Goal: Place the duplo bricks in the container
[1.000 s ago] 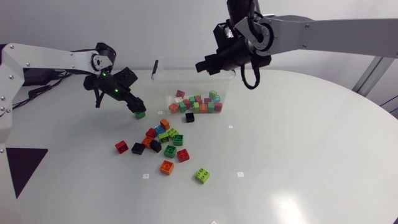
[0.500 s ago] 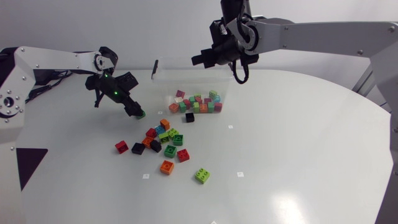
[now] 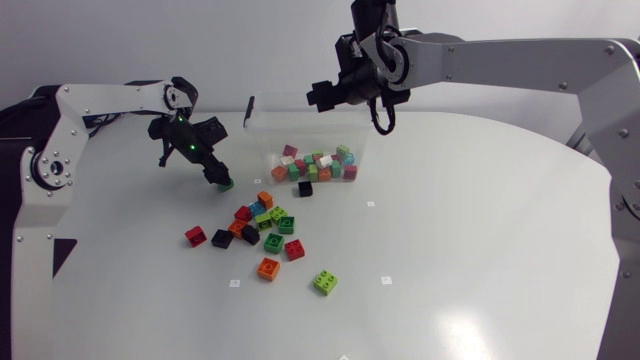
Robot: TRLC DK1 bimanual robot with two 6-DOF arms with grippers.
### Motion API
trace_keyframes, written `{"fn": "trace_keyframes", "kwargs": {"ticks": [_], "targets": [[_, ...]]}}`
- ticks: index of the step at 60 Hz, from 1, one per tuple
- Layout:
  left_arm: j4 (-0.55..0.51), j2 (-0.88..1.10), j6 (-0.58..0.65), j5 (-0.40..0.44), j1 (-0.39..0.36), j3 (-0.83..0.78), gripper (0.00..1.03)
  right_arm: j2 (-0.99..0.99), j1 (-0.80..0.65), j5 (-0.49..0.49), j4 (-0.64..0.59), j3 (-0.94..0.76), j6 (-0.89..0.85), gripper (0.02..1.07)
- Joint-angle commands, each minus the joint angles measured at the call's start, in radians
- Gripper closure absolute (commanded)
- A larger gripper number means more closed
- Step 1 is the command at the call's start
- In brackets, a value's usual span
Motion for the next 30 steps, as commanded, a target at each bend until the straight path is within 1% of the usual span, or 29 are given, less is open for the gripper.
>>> {"fn": "trace_keyframes", "kwargs": {"ticks": [1, 3, 11, 12, 20, 23, 26, 30], "targets": [[-0.031, 0.047, 0.037, -0.014, -0.017, 0.026, 0.26, -0.025, 0.009, 0.01, 0.013, -0.021, 0.019, 0.09], [-0.033, 0.05, 0.038, -0.016, -0.018, 0.026, 0.28, -0.038, 0.009, 0.01, 0.013, -0.033, 0.019, 0.09], [-0.039, 0.062, 0.038, -0.021, -0.031, 0.026, 0.28, -0.086, 0.019, 0.009, 0.013, -0.082, 0.015, 0.09], [-0.039, 0.063, 0.04, -0.025, -0.032, 0.026, 0.29, -0.095, 0.02, 0.009, 0.013, -0.093, 0.013, 0.09], [-0.039, 0.077, 0.037, -0.03, -0.034, 0.038, 0.51, -0.189, 0.043, 0.006, 0.016, -0.195, -0.008, 0.07], [-0.039, 0.079, 0.035, -0.03, -0.031, 0.038, 0.65, -0.238, 0.052, 0.006, 0.019, -0.245, -0.014, 0.07], [-0.042, 0.077, 0.035, -0.03, -0.028, 0.035, 0.77, -0.287, 0.057, 0.006, 0.018, -0.288, -0.022, 0.07], [-0.053, 0.068, 0.035, -0.031, -0.021, 0.029, 0.79, -0.338, 0.063, 0.006, 0.013, -0.326, -0.028, 0.07]]}}
